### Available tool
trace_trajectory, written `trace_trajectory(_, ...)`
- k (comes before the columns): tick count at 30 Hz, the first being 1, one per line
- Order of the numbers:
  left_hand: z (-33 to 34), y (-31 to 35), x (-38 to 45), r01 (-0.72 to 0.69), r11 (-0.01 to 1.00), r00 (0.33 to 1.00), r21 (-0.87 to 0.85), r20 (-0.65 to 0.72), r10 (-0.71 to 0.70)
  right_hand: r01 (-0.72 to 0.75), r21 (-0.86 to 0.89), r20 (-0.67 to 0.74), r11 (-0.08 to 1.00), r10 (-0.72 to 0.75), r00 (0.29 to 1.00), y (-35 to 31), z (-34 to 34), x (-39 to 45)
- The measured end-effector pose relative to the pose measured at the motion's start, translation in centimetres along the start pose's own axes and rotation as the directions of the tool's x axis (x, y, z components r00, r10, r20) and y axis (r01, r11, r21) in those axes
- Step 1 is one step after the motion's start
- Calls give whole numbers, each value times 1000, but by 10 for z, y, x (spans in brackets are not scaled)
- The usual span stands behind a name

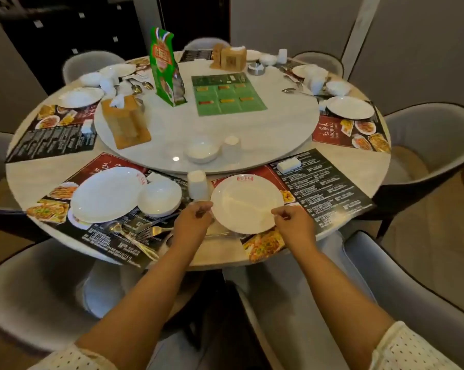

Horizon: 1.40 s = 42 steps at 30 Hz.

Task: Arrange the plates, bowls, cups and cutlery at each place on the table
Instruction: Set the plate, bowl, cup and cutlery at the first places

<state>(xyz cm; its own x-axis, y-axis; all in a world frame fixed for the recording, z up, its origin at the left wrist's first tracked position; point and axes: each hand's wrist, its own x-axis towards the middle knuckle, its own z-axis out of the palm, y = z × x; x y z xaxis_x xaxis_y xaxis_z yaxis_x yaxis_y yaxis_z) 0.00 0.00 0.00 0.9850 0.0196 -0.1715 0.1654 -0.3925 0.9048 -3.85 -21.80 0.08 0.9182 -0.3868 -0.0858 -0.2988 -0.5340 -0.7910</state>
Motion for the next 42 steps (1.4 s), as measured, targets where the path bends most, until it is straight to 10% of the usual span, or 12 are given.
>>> trace_trajectory(28,79,-4,39,167,986,985,12,-45,-167,-237,-9,-141,971,234,962,47,-4,95)
trace_trajectory(42,29,60,130,-50,995,984,-90,-175,33,178,26,-14,984,-178,984,-64,61,170)
